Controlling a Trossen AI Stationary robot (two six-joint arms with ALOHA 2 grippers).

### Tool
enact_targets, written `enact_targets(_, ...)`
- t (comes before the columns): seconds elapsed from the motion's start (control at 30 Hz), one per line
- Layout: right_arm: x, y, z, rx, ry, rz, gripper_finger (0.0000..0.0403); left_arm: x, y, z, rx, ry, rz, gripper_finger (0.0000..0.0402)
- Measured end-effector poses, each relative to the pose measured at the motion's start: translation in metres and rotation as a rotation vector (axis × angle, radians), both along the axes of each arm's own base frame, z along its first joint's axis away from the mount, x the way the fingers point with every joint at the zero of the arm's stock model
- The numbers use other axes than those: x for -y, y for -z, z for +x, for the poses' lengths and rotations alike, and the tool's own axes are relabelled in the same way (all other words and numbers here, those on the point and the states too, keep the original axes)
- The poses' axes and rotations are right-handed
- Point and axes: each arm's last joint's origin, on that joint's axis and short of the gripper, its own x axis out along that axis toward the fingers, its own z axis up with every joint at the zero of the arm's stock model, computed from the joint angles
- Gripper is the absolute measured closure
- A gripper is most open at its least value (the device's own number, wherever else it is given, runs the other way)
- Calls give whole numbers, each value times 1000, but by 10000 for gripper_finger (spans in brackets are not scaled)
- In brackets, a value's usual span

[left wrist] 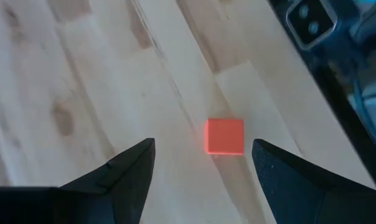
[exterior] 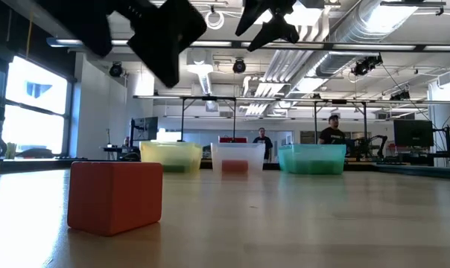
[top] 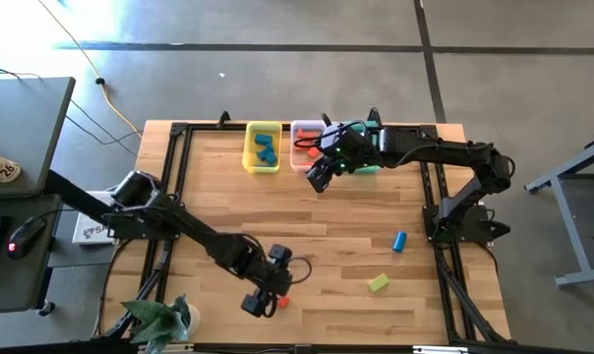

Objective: Sort & place blocks by color
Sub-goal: Put the orange block into the transparent bin

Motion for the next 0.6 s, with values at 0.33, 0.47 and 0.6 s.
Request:
enact_targets(0.33, 0, 1, -1, -15, 3, 0, 197, 16, 28, 5, -44, 30, 6, 142)
enact_targets(0.47, 0, 1, -2, -23, 12, -8, 197, 18, 34, 8, -39, 33, -4, 142)
enact_targets(0.6, 0, 2, -2, -32, 16, -12, 197, 19, 43, 11, -52, 12, -13, 142)
